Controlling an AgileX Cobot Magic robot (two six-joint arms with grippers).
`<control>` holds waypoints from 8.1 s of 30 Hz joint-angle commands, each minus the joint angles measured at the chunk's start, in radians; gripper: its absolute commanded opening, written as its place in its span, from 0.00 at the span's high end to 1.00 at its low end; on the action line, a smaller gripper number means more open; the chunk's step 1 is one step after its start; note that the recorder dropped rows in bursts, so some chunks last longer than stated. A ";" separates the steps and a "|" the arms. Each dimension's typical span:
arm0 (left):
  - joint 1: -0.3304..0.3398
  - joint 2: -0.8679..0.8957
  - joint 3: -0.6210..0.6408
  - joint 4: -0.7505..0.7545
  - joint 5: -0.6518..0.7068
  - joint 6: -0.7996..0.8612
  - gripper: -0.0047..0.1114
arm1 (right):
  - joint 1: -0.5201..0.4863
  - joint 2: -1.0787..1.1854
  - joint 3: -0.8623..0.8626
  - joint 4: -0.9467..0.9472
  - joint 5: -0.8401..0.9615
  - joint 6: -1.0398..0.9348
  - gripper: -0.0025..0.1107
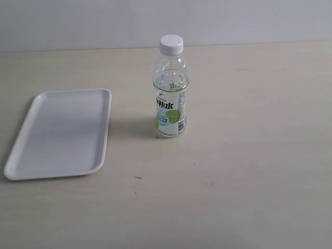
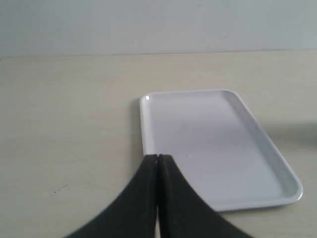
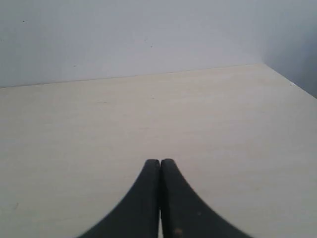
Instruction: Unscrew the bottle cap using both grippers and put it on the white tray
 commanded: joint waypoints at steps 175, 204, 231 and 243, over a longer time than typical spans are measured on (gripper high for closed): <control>-0.358 2.192 -1.009 0.658 -1.337 -0.056 0.96 | -0.007 -0.006 0.005 0.083 -0.214 0.056 0.98; -0.358 2.192 -1.009 0.681 -1.310 -0.076 0.96 | -0.007 0.774 -1.031 -0.273 -0.012 0.298 0.98; -0.358 2.192 -1.009 0.688 -1.280 -0.071 0.96 | 0.428 1.647 -1.541 0.327 0.904 -0.236 0.98; -0.358 2.192 -1.009 0.688 -1.280 -0.071 0.96 | 0.500 1.736 -1.737 0.332 0.904 -0.236 0.76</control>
